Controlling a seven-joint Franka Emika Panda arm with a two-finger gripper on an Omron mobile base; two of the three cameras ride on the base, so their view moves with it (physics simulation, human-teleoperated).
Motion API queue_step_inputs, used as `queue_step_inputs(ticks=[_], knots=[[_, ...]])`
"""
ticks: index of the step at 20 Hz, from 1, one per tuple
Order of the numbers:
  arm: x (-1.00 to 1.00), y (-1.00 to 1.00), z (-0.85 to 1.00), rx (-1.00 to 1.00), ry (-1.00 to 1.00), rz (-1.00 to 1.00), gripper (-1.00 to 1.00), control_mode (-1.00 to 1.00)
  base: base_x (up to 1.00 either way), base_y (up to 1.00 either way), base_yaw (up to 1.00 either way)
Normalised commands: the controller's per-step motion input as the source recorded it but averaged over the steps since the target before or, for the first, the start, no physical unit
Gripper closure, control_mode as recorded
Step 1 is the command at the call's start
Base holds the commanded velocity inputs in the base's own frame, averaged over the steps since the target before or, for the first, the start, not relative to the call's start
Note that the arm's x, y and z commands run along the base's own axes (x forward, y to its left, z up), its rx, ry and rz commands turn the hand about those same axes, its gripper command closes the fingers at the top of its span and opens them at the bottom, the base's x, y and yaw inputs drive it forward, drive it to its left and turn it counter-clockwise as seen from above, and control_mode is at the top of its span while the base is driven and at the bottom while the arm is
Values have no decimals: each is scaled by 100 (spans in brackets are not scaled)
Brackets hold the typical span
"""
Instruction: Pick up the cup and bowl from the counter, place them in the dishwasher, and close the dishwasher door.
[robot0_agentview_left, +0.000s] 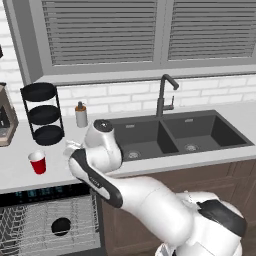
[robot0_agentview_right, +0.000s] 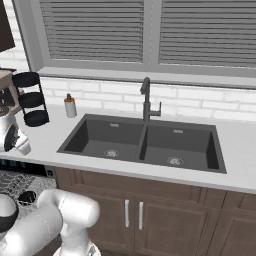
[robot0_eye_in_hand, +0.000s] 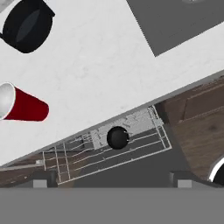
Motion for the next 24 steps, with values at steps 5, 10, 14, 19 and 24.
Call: queue_step_inputs(ticks=[5, 10, 14, 19, 24], knots=[[73, -25, 24, 8, 13, 3, -100, -100, 0, 0, 0], [46, -8, 0, 0, 10, 4, -100, -100, 0, 0, 0], [20, 4, 0, 0, 2, 2, -100, -100, 0, 0, 0], [8, 23, -5, 0, 8, 6, -100, -100, 0, 0, 0], [1, 41, -22, 0, 5, 5, -100, -100, 0, 0, 0]])
